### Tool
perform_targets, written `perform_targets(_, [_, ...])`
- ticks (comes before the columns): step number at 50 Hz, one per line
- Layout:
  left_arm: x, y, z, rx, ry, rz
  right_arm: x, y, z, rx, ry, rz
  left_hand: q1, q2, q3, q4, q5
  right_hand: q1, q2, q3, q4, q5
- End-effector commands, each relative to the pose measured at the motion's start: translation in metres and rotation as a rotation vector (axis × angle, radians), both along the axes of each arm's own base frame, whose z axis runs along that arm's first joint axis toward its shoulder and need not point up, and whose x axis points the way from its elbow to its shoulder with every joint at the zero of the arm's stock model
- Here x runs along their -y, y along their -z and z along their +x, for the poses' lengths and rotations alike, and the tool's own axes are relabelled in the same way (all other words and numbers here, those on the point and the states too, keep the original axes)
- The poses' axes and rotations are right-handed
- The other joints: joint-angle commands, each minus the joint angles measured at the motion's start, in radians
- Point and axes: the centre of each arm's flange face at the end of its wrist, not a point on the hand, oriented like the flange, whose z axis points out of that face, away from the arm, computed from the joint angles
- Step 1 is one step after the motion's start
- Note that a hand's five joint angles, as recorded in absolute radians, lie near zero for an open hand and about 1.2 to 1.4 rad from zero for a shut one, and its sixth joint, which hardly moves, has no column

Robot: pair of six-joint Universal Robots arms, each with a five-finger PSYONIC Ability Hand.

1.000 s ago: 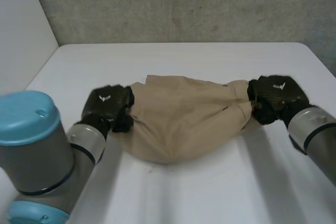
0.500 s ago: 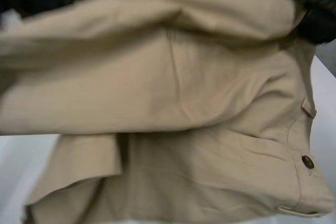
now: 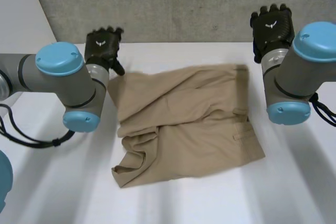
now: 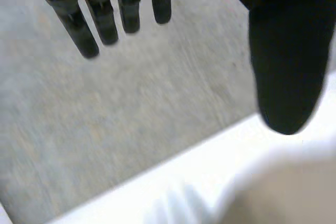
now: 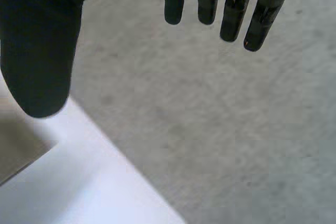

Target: Fold the shorts.

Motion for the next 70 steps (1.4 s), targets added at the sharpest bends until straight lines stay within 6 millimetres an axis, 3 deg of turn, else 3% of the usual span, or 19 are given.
perform_targets(1, [-0.019,-0.017,0.001,-0.020,0.020,-0.048,-0.022,-0.007,0.004,-0.016,-0.057,0.026,-0.026,-0.069,-0.071,-0.068,-0.077,-0.026,-0.045,-0.042,-0.059,-0.074])
perform_targets(7, [-0.043,-0.022,0.010,-0.006,0.022,-0.010,-0.055,0.001,-0.003,-0.071,-0.129,0.147,-0.026,-0.069,-0.071,-0.068,-0.077,-0.026,-0.045,-0.042,-0.059,-0.074])
perform_targets(14, [-0.112,-0.015,0.023,0.058,0.071,0.126,-0.106,0.023,-0.011,-0.161,-0.289,0.389,-0.010,-0.053,-0.056,-0.052,-0.061,-0.026,-0.045,-0.042,-0.059,-0.074])
perform_targets(15, [-0.133,-0.014,0.024,0.080,0.095,0.161,-0.111,0.027,-0.013,-0.168,-0.306,0.421,0.013,-0.030,-0.033,-0.029,-0.038,-0.026,-0.045,-0.042,-0.059,-0.074])
perform_targets(17, [-0.153,-0.013,0.026,0.100,0.119,0.198,-0.127,0.034,-0.018,-0.180,-0.367,0.512,0.019,-0.024,-0.027,-0.023,-0.032,0.083,0.065,0.068,0.050,0.035])
perform_targets(18, [-0.172,-0.012,0.029,0.123,0.142,0.235,-0.131,0.034,-0.020,-0.181,-0.382,0.529,0.028,-0.015,-0.018,-0.014,-0.023,0.101,0.083,0.086,0.068,0.053])
perform_targets(25, [-0.240,0.001,0.040,0.236,0.255,0.412,-0.148,0.047,-0.049,-0.152,-0.487,0.657,0.227,0.184,0.181,0.185,0.176,0.538,0.519,0.522,0.505,0.490])
perform_targets(30, [-0.278,0.020,0.038,0.278,0.414,0.525,-0.155,0.062,-0.060,-0.157,-0.529,0.705,0.289,0.246,0.244,0.247,0.238,0.548,0.529,0.532,0.515,0.500])
perform_targets(37, [-0.277,0.036,0.040,0.287,0.424,0.575,-0.153,0.079,-0.078,-0.182,-0.518,0.737,0.274,0.232,0.229,0.233,0.224,0.548,0.529,0.532,0.515,0.500])
perform_targets(41, [-0.251,0.054,0.041,0.287,0.344,0.590,-0.143,0.092,-0.081,-0.187,-0.499,0.728,0.266,0.223,0.220,0.224,0.215,0.539,0.520,0.524,0.506,0.491])
perform_targets(42, [-0.232,0.056,0.046,0.274,0.268,0.582,-0.141,0.094,-0.082,-0.187,-0.493,0.721,0.266,0.223,0.220,0.224,0.215,0.533,0.514,0.518,0.500,0.485])
perform_targets(45, [-0.202,0.060,0.059,0.264,0.113,0.572,-0.134,0.100,-0.083,-0.195,-0.479,0.681,0.266,0.223,0.220,0.224,0.215,0.498,0.479,0.482,0.465,0.450])
perform_targets(50, [-0.173,0.064,0.082,0.270,-0.073,0.578,-0.132,0.104,-0.083,-0.191,-0.471,0.661,0.239,0.197,0.194,0.197,0.189,0.457,0.438,0.441,0.424,0.409])
perform_targets(60, [-0.185,0.064,0.082,0.283,-0.063,0.590,-0.131,0.111,-0.081,-0.194,-0.471,0.625,0.131,0.088,0.085,0.089,0.080,0.474,0.456,0.459,0.441,0.426])
perform_targets(70, [-0.212,0.036,0.076,0.267,0.007,0.521,-0.125,0.124,-0.081,-0.199,-0.466,0.616,0.084,0.041,0.038,0.042,0.033,0.659,0.640,0.644,0.626,0.611])
